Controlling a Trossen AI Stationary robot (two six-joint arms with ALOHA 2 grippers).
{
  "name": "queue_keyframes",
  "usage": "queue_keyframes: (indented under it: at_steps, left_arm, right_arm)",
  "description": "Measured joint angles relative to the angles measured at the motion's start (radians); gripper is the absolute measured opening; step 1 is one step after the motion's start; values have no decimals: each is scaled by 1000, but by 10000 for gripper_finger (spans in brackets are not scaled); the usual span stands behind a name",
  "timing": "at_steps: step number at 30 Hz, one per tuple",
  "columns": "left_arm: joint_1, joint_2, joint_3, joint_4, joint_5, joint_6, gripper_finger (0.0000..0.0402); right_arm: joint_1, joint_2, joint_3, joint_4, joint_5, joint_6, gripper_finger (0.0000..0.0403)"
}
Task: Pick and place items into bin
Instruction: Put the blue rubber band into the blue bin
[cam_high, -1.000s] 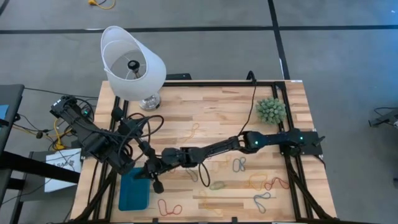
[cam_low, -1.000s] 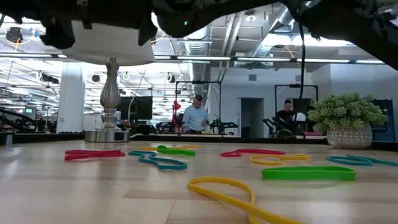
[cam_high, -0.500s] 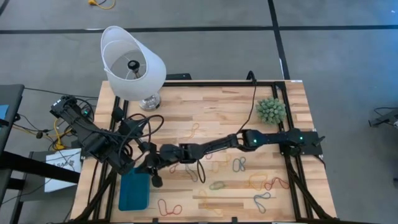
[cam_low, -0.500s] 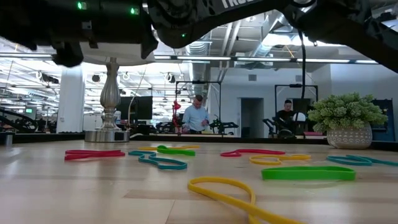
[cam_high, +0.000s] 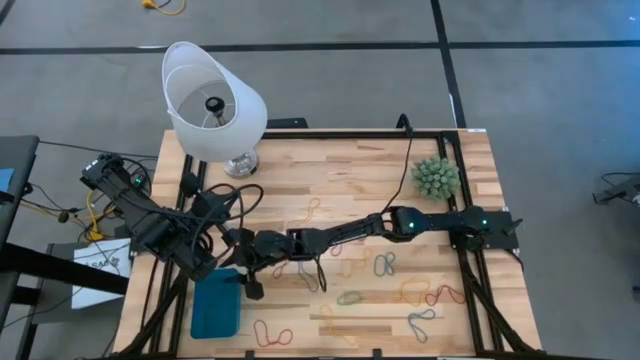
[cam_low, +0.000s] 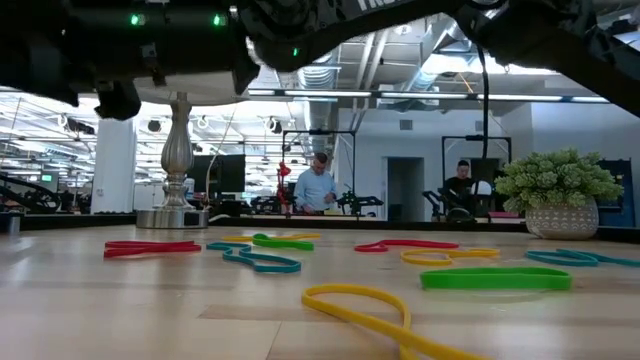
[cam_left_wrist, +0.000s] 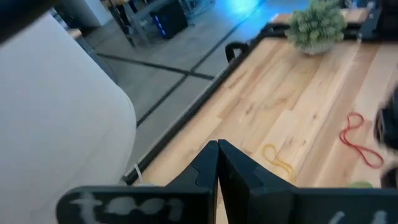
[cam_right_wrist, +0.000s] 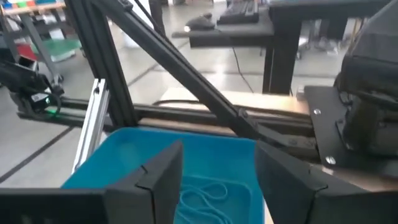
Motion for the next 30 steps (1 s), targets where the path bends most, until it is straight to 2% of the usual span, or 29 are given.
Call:
queue_keyframes:
  at_steps: [5, 12, 16, 20, 24, 27, 30]
  left_arm:
    - [0, 0, 0, 0, 11, -8, 0]
    - [-6, -41, 0, 0, -2, -41, 0]
    - [-59, -91, 0, 0, -51, -90, 0]
    - [-126, -106, -14, 0, -53, -96, 0]
    - [-202, -105, -107, 1, -53, -188, 0]
    - [-252, -104, -214, 16, -63, -315, 0]
    - [-281, -105, -319, 98, -76, -420, 0]
  right_arm:
    - [-51, -165, 0, -414, -17, -13, 197]
    - [-165, -344, 0, -917, -276, -86, 180]
    - [-197, -477, -7, -1098, -299, -151, 173]
    - [-198, -616, -145, -1102, -296, -157, 171]
    - [-169, -820, -372, -1064, -253, -152, 173]
    - [-160, -1025, -616, -951, -152, -76, 173]
    - [-144, -1238, -919, -781, -55, 24, 171]
